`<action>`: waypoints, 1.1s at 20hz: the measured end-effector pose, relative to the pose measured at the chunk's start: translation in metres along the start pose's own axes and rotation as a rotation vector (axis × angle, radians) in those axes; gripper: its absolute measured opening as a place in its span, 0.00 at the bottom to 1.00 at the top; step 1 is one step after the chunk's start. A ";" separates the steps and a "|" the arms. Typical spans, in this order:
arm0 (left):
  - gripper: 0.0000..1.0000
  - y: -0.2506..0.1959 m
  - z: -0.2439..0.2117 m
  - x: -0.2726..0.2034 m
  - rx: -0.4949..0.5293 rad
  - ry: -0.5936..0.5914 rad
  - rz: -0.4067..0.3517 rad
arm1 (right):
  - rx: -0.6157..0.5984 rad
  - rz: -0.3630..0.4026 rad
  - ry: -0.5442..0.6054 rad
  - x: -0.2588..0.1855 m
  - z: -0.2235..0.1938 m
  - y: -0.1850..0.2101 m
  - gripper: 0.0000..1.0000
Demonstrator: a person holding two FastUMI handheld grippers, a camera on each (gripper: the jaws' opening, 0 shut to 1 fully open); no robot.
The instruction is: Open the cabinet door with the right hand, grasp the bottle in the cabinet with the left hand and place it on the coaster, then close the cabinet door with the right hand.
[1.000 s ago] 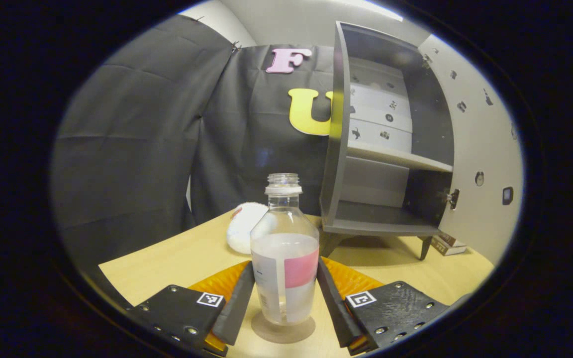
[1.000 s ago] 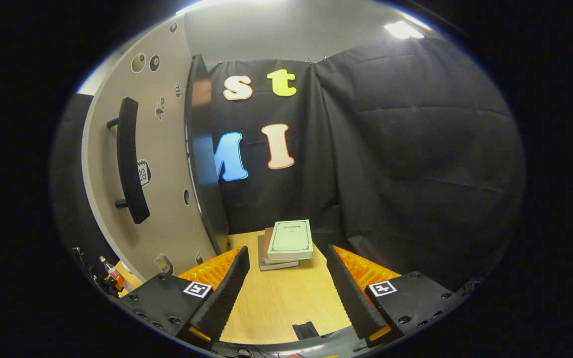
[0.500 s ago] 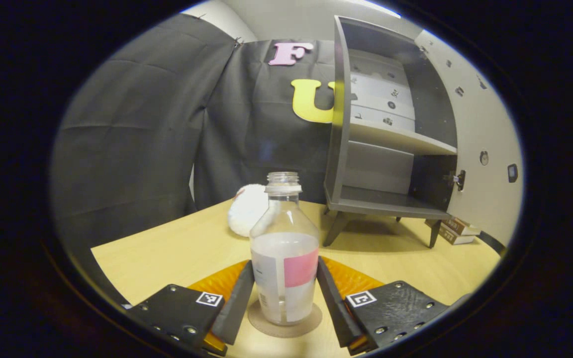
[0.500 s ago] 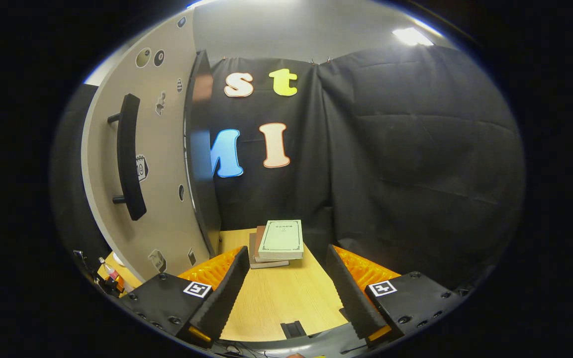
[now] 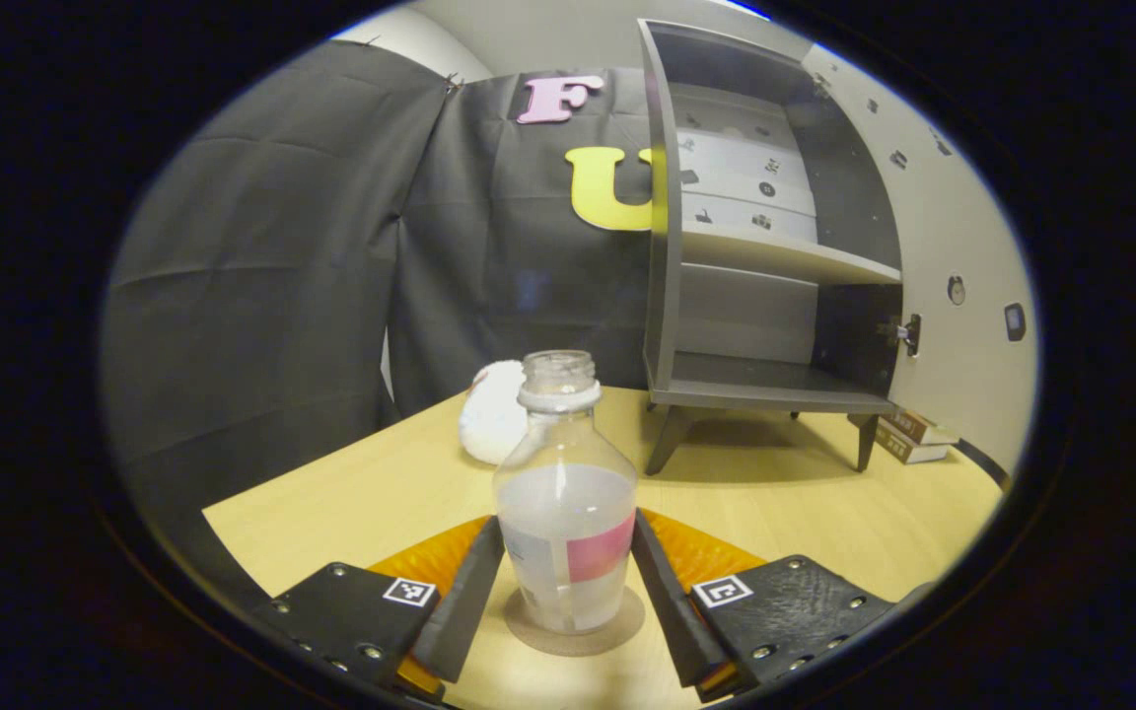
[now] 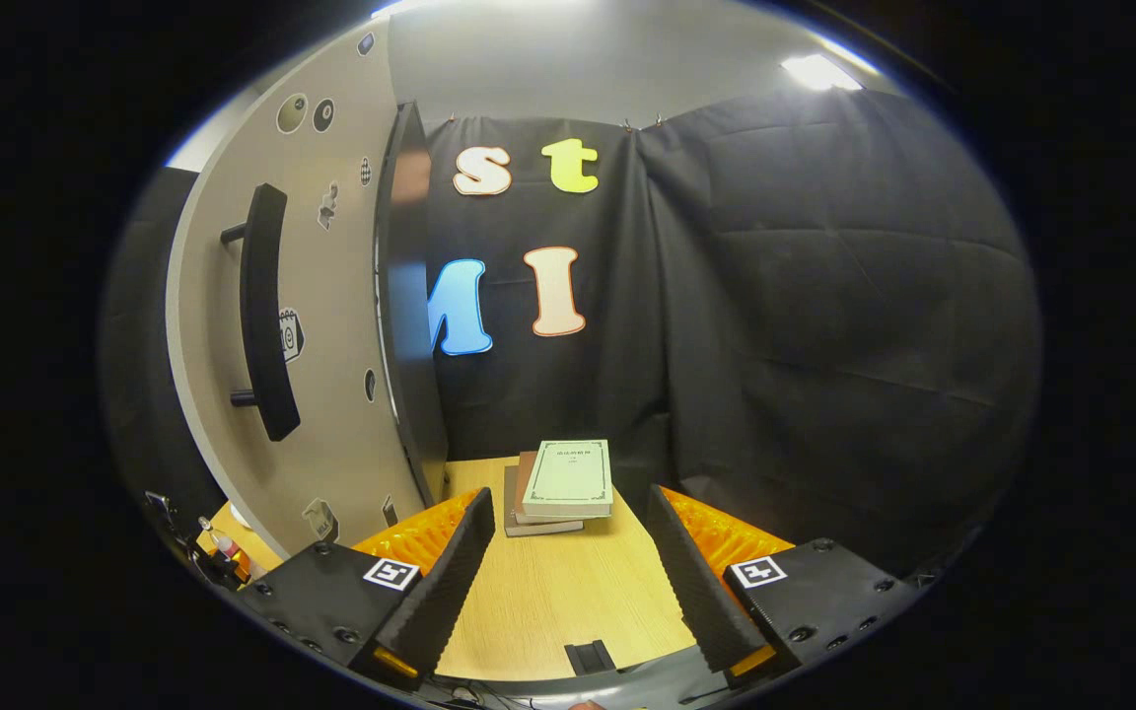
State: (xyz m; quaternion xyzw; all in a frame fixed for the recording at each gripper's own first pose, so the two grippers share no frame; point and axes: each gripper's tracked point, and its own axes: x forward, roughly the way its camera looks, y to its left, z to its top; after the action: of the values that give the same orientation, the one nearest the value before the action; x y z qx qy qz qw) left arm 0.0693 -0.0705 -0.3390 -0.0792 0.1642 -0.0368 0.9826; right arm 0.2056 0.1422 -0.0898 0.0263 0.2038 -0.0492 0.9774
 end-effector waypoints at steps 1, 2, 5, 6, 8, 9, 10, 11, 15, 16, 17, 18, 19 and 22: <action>0.81 0.000 0.004 -0.002 0.003 0.000 -0.001 | 0.007 0.005 -0.002 0.001 0.001 0.000 0.99; 0.81 -0.001 0.008 -0.003 0.008 -0.001 -0.001 | 0.018 0.011 -0.006 0.000 0.002 0.000 0.99; 0.82 -0.004 0.028 -0.012 0.029 -0.026 0.000 | 0.042 0.031 -0.012 0.001 0.004 0.002 0.99; 0.82 -0.005 0.037 -0.013 0.037 -0.039 0.000 | 0.047 0.042 -0.013 0.001 0.006 0.003 0.99; 0.80 -0.005 0.058 -0.021 0.048 -0.069 0.000 | 0.051 0.061 -0.024 -0.001 0.011 0.006 0.94; 0.80 -0.005 0.072 -0.026 0.052 -0.085 0.000 | 0.050 0.072 -0.033 -0.001 0.015 0.007 0.94; 0.81 -0.005 0.086 -0.032 0.053 -0.105 0.001 | 0.051 0.084 -0.042 -0.001 0.020 0.009 0.94; 0.80 -0.005 0.101 -0.038 0.051 -0.127 0.000 | 0.053 0.098 -0.052 -0.001 0.024 0.012 0.98; 0.78 0.004 0.150 -0.064 0.077 -0.171 0.032 | 0.073 0.166 -0.084 0.000 0.043 0.025 0.99; 0.78 0.005 0.161 -0.073 0.082 -0.180 0.038 | 0.075 0.186 -0.092 0.001 0.050 0.030 0.98; 0.80 0.006 0.173 -0.082 0.084 -0.190 0.044 | 0.077 0.207 -0.101 0.001 0.057 0.035 0.98; 0.78 0.007 0.182 -0.090 0.087 -0.196 0.047 | 0.078 0.228 -0.112 0.000 0.064 0.041 0.98; 0.80 0.008 0.192 -0.098 0.090 -0.200 0.051 | 0.078 0.250 -0.125 0.000 0.070 0.046 0.98; 0.79 0.007 0.215 -0.116 0.074 -0.205 0.038 | 0.071 0.309 -0.152 -0.004 0.086 0.064 0.98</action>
State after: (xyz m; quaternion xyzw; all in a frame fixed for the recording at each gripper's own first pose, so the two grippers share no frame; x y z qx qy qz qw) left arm 0.0305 -0.0216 -0.1029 -0.0431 0.0627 -0.0158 0.9970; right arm 0.2424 0.1998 -0.0075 0.0881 0.1212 0.0926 0.9844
